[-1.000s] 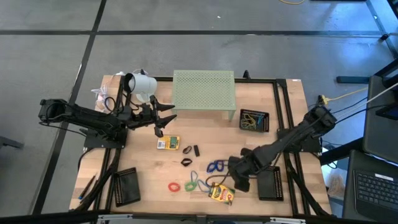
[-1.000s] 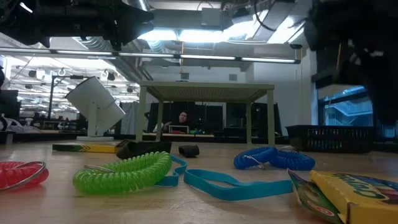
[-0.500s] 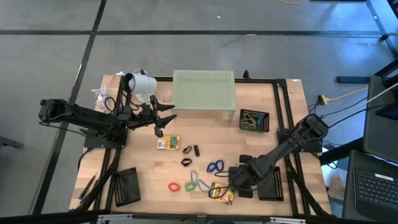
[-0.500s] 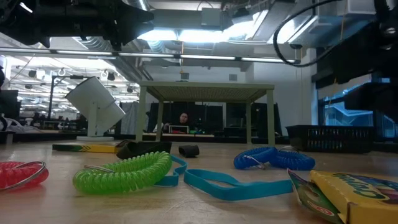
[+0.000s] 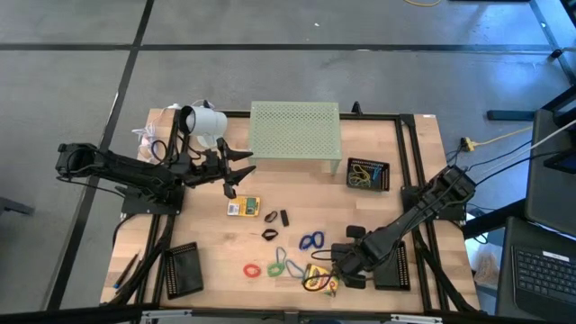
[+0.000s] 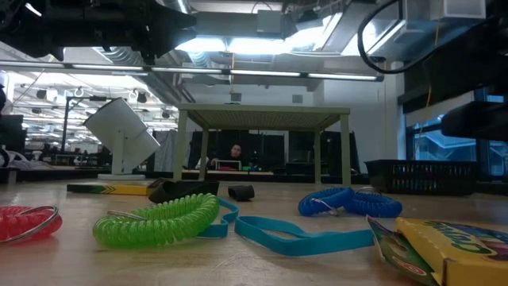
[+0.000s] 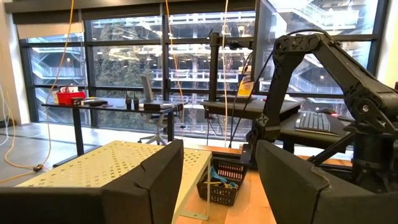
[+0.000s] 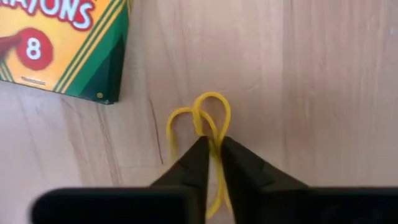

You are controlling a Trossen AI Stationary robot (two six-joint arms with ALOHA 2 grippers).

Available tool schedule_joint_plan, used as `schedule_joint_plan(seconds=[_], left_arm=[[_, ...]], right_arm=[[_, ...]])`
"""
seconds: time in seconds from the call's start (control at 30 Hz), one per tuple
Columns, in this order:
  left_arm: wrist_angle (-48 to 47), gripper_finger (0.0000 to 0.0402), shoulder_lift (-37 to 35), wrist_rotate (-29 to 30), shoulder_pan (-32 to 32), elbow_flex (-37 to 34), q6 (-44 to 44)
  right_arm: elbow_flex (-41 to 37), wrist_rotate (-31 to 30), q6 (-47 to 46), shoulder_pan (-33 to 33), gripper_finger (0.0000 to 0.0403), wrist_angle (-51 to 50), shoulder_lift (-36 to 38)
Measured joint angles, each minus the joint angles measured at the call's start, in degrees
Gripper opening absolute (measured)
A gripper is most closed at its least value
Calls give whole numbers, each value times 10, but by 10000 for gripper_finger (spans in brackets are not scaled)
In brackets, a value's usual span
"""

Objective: Pick & Place Office Desk Supplies
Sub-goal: Put the yellow rubber band into the top right black bin

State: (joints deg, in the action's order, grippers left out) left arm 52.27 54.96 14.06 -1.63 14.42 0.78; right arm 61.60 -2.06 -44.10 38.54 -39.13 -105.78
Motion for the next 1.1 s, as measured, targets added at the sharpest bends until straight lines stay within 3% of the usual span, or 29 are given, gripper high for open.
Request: schedule_joint_plan(seconds=[0.1, 0.3, 0.43, 0.67, 0.97, 1.1], left_arm=[[0, 198, 0, 0, 0, 0, 0], [0, 198, 0, 0, 0, 0, 0], [0, 198, 0, 0, 0, 0, 0], [0, 198, 0, 0, 0, 0, 0], [0, 198, 0, 0, 0, 0, -2], [0, 198, 0, 0, 0, 0, -11]], right_arm=[[0, 1, 0, 0, 9, 0, 0], [1, -2, -15, 0, 8, 0, 3], [21, -68, -3, -5, 3, -3, 10], [96, -258, 85, -16, 3, -3, 23], [195, -638, 179, -51, 3, -3, 24], [229, -750, 193, -70, 3, -3, 24]])
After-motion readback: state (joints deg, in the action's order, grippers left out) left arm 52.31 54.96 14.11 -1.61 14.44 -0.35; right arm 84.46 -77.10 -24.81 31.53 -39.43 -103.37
